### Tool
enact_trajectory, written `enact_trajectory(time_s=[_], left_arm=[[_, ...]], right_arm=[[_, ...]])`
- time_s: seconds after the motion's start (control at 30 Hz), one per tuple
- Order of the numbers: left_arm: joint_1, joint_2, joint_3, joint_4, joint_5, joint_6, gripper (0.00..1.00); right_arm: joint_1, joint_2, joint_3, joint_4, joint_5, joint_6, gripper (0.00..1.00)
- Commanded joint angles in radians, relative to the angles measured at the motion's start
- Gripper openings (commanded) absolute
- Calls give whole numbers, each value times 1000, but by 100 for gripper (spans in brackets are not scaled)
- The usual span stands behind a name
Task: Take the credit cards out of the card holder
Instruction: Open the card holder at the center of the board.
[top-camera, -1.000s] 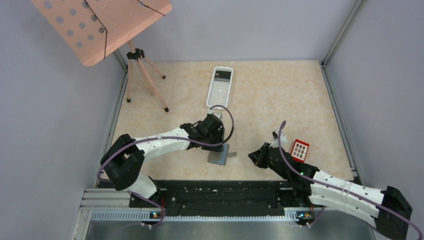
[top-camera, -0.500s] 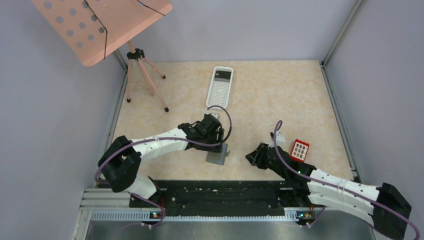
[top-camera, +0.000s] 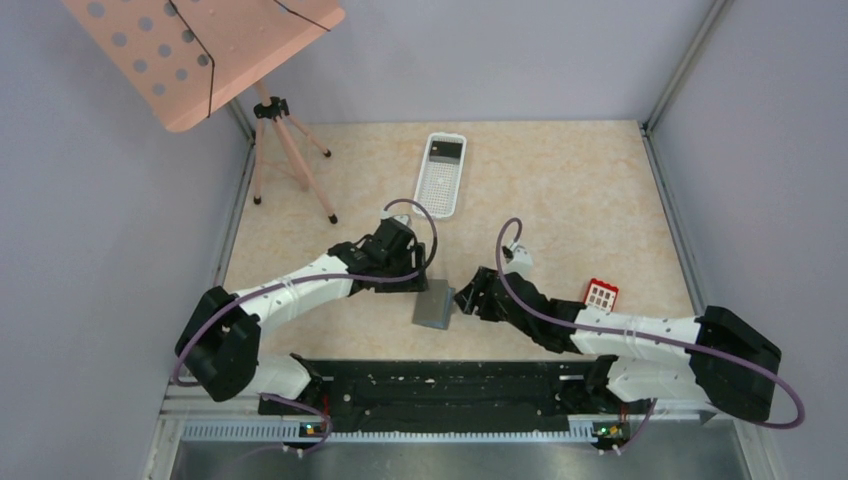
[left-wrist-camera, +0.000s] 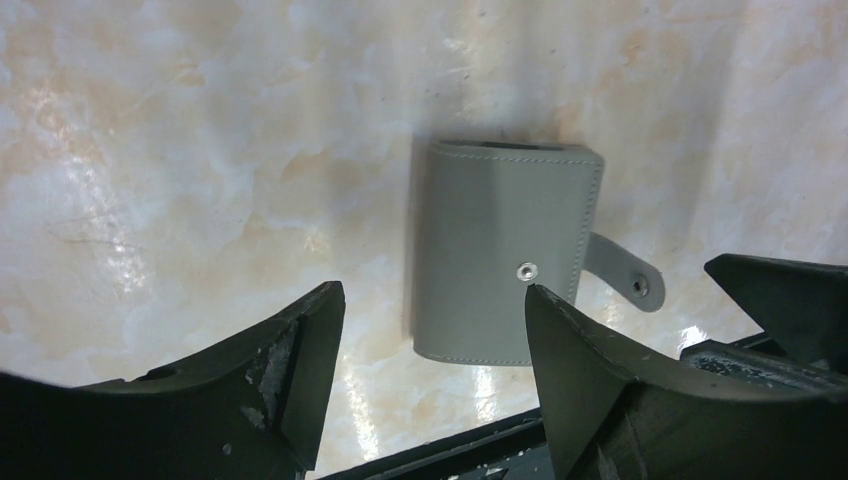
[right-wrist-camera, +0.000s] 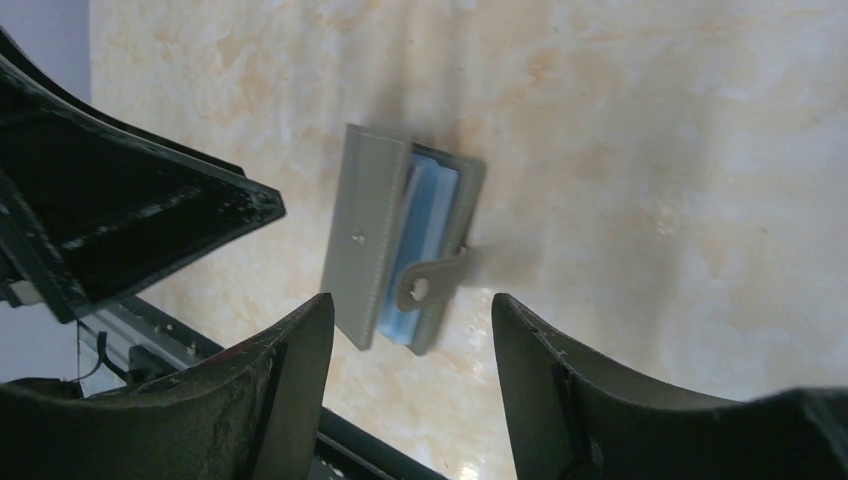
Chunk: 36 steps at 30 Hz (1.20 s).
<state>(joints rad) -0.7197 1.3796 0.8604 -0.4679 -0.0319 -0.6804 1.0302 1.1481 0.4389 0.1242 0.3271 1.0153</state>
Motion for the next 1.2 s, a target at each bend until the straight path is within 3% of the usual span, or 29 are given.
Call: enact_trajectory(time_s=[0.0,0.23,0.4,0.53,0.87,1.17], left_arm=[[65,-64,-59,42,75,-29,72],[129,-144,-123,64,113,-12,72],[126,-134,-130,75,161,22,74],[113,-122,-141,112,203,36,78],[-15,-74,-59,126,171,61,88],[-78,35,16,156,177,39,90]], right_arm=[[22,94,84,40,56,27,60],[25,210,157,-47,66,57,55],[26,182,112,-58,84,70,21],[26,126,46,2,82,69,0],[26,-84,-28,-20,107,48,0],[26,-253,-84,-66,112,45,0]])
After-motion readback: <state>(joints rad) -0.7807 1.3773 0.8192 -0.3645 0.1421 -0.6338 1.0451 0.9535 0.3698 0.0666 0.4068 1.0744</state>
